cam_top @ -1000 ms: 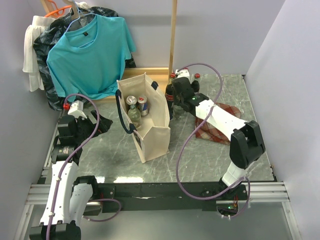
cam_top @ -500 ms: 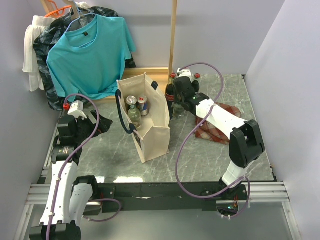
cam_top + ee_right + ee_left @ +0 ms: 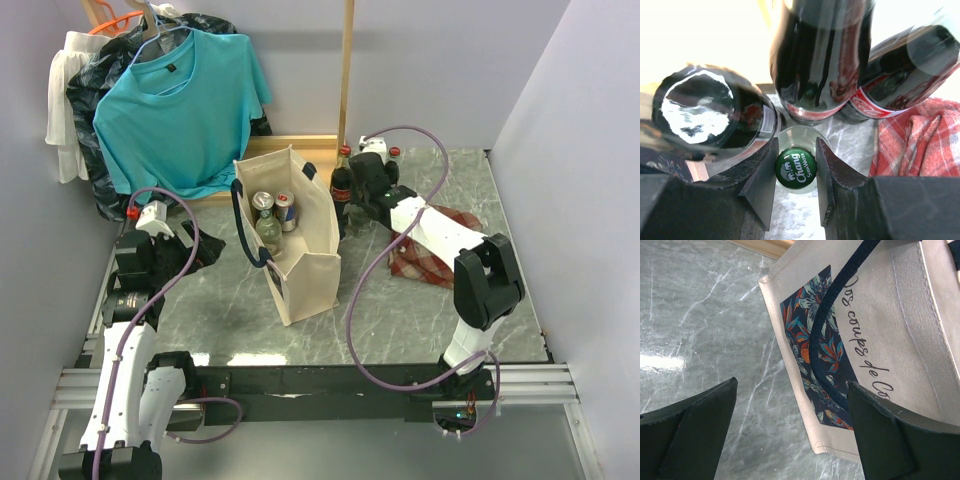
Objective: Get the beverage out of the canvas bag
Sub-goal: Place the drink at the center of the board.
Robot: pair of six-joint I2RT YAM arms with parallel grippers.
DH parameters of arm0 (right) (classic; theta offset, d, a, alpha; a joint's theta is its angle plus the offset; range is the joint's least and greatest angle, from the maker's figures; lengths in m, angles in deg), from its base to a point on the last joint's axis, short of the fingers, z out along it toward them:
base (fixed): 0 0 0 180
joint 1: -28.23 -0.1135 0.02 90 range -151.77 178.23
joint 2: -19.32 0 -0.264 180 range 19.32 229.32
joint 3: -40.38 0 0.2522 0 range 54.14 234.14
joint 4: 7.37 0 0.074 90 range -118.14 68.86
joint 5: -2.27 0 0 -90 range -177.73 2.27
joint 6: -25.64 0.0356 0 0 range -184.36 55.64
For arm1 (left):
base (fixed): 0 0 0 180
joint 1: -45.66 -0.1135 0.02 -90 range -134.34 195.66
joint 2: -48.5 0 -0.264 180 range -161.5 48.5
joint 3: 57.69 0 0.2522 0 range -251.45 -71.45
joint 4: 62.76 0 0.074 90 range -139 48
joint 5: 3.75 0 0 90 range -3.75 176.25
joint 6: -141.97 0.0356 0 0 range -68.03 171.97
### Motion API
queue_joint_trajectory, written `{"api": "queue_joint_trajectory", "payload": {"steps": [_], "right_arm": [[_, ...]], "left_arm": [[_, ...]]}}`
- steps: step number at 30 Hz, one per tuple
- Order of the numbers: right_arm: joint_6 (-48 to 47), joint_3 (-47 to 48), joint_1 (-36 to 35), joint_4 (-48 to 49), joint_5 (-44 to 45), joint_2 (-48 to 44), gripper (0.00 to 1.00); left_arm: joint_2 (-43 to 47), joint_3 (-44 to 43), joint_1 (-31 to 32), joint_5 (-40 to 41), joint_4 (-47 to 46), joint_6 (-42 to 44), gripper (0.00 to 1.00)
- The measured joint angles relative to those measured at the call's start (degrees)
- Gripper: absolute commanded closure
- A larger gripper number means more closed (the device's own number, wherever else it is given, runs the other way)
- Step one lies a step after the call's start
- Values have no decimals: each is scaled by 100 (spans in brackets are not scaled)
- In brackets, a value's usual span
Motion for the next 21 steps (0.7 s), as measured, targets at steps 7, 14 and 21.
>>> {"api": "queue_joint_trajectory", "payload": {"steps": [7,14,21], "right_arm": [[61,-2,44,157,33,52,100],[92,-2,50,170,33,61,100],[151,-2,59,162,46,61,84]], "left_arm": [[0,0,0,0,0,0,4],[-2,0,0,0,0,0,4],[-4,0,0,0,0,0,4]]}}
